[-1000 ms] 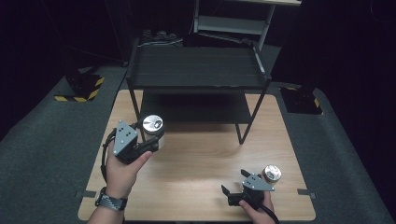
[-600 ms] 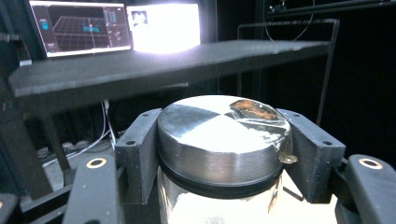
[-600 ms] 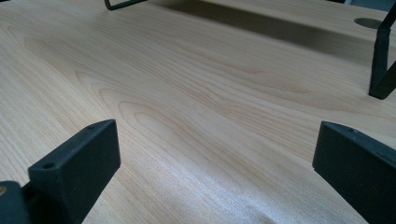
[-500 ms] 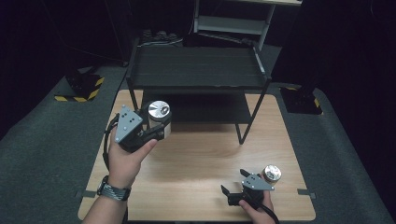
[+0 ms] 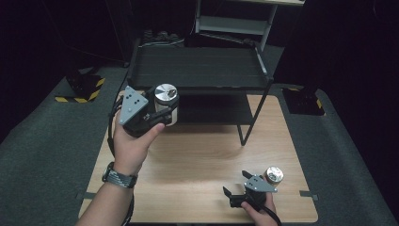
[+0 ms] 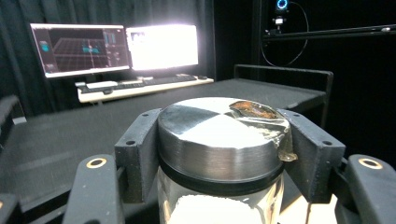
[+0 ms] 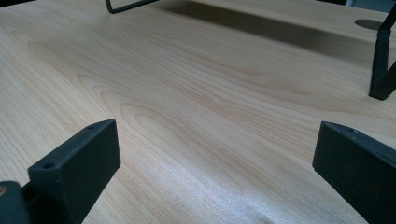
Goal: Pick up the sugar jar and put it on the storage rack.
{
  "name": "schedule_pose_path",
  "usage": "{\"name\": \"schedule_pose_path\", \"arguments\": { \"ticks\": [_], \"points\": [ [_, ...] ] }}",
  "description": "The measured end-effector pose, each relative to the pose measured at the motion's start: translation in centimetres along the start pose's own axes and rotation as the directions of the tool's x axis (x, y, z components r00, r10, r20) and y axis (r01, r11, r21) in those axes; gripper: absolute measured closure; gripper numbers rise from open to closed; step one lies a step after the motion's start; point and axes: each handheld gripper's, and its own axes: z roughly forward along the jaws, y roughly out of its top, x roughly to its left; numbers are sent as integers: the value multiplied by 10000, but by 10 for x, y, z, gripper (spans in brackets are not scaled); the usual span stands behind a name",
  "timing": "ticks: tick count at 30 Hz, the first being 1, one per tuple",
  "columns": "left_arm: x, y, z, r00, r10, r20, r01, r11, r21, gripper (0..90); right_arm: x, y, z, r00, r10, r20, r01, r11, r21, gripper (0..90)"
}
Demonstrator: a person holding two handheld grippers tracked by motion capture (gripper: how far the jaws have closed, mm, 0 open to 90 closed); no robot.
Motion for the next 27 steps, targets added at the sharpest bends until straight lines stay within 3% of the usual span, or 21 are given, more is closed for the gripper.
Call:
{"name": "schedule_pose_path", "arguments": {
  "ticks": [5,8,11,15,27],
  "points": [
    [1,13,8,9999,25,-136,-28,9998,-191,351,-1,0,0,10000,39,-36,-39,10000,16,6],
    [5,19,13,9997,-226,-47,224,9993,-288,351,-1,0,0,10000,52,-41,-52,10000,15,6],
    [5,25,19,9998,-77,-168,71,9994,-346,351,-1,0,0,10000,70,-41,-69,10000,8,6],
    [9,31,27,9995,-290,-94,286,9987,-427,351,-2,0,0,10000,87,-44,-87,10000,-6,6],
    [17,41,54,9985,-392,-373,367,9973,-633,351,-2,0,0,9999,64,-93,-64,10000,-18,6]
  ]
}}
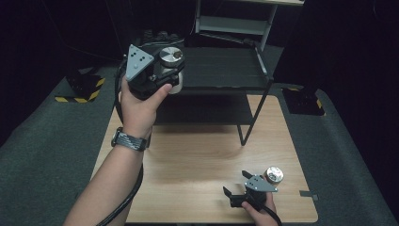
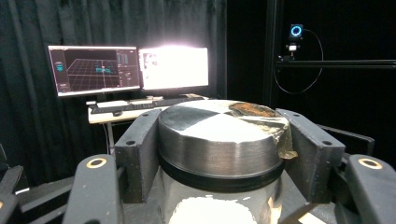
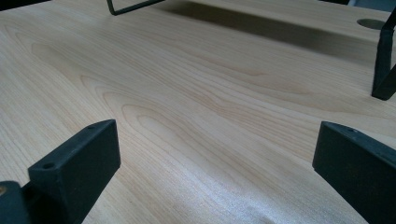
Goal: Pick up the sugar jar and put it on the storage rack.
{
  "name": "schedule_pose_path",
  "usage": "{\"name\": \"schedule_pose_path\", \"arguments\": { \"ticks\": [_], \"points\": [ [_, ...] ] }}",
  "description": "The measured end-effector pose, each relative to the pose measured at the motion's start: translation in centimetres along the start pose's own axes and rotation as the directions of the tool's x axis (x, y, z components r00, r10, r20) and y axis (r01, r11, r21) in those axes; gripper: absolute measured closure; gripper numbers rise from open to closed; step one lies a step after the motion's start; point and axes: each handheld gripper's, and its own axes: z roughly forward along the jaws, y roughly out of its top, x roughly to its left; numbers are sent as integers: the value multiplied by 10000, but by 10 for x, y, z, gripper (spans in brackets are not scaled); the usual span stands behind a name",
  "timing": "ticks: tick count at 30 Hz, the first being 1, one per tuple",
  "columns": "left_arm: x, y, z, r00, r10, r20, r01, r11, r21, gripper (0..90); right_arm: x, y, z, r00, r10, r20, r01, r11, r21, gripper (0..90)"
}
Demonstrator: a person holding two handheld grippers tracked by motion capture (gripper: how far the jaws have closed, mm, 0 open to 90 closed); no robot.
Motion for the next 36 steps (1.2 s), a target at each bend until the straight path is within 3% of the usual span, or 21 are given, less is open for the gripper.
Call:
{"name": "schedule_pose_path", "arguments": {
  "ticks": [20,36],
  "points": [
    [2,-8,41,9988,-87,-490,89,10000,40,351,-1,-1,0,9999,-87,-80,86,10000,-43,6],
    [3,-13,55,9983,-181,-563,187,9998,102,351,-1,-1,0,9999,-110,-131,109,9999,-80,6]
  ]
}}
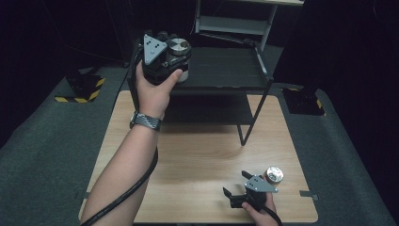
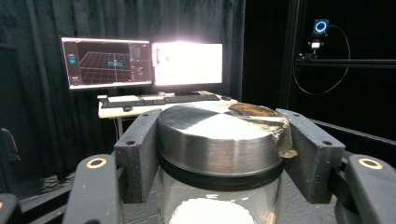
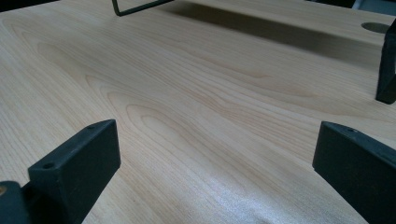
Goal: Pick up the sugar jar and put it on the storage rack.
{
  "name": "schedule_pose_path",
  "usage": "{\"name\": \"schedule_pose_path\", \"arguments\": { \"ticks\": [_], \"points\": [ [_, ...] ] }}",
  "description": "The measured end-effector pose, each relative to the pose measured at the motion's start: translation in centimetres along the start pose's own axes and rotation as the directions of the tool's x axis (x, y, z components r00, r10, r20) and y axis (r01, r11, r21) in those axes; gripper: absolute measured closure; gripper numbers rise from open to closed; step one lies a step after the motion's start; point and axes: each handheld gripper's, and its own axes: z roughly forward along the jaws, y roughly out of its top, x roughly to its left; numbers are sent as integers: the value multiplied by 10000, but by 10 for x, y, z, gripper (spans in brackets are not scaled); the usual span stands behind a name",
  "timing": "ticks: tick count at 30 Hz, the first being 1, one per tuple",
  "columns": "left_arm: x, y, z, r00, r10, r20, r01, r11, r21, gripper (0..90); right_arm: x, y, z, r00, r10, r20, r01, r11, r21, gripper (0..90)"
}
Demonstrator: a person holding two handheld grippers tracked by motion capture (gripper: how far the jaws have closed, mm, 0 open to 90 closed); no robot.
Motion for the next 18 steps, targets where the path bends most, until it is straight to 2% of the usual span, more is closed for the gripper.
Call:
{"name": "schedule_pose_path", "arguments": {
  "ticks": [10,18],
  "points": [
    [3,1,-1,9999,-149,64,148,9999,72,347,0,0,0,10000,-14,10,14,10000,-15,6],
    [3,3,-1,9999,-95,42,94,9998,147,347,0,0,0,10000,-2,14,2,10000,-26,6]
  ]
}}
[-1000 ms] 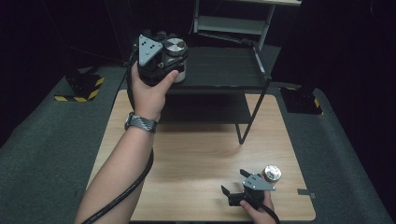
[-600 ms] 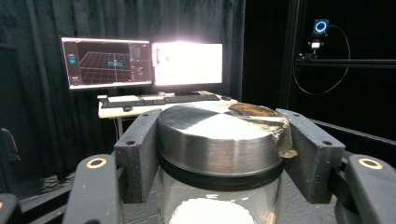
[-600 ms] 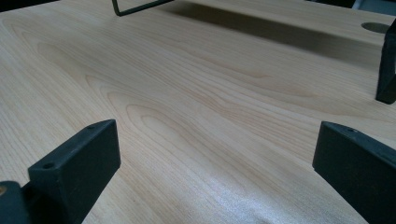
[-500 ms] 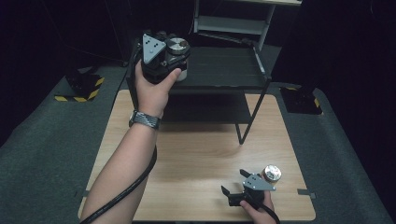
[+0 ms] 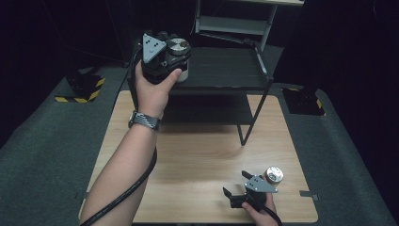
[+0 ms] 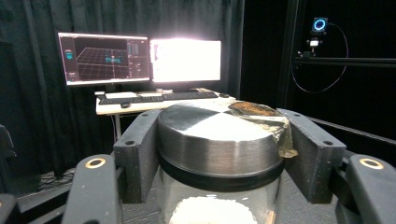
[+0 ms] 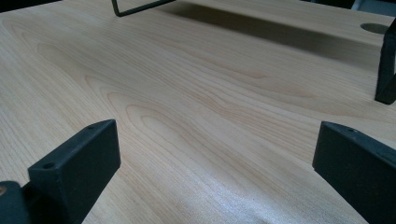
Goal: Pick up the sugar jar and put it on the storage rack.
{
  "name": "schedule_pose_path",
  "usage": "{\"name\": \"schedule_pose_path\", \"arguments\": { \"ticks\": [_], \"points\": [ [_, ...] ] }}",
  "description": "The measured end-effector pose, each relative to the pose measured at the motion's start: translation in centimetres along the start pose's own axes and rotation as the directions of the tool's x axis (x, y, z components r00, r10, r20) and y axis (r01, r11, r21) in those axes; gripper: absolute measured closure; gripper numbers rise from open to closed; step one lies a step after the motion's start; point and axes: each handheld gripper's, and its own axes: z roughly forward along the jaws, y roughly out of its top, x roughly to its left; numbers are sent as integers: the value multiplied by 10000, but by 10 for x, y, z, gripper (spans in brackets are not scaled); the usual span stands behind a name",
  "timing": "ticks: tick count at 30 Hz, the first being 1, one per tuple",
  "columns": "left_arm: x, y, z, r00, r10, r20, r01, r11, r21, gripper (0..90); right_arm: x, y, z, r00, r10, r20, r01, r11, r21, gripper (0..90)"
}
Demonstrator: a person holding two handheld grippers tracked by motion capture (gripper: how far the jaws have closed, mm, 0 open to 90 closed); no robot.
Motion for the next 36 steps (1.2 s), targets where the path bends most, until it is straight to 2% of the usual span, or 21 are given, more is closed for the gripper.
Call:
{"name": "schedule_pose_path", "arguments": {
  "ticks": [9,13,14,17,22,28,36],
  "points": [
    [-2,3,0,10000,55,-41,-55,10000,65,329,0,0,0,10000,15,-2,-15,10000,-2,6],
    [-4,4,1,10000,55,-45,-54,9999,101,210,-1,0,0,10000,25,-11,-25,10000,-12,6],
    [-5,5,1,9999,76,-77,-75,9999,134,210,0,0,0,10000,31,-5,-31,10000,-13,6],
    [-8,6,1,9998,-24,-202,27,9998,178,88,-1,0,0,10000,40,-7,-40,10000,-21,6],
    [-8,6,-1,9997,-33,-235,39,9997,234,6,-1,-1,0,10000,30,-17,-30,10000,-30,6],
    [-6,5,-9,9998,-1,-220,5,9999,138,6,-1,0,0,10000,3,-39,-3,10000,-10,6],
    [-7,7,-23,9992,306,-255,-301,9994,187,6,0,0,0,10000,-45,-40,45,10000,17,6]
  ]
}}
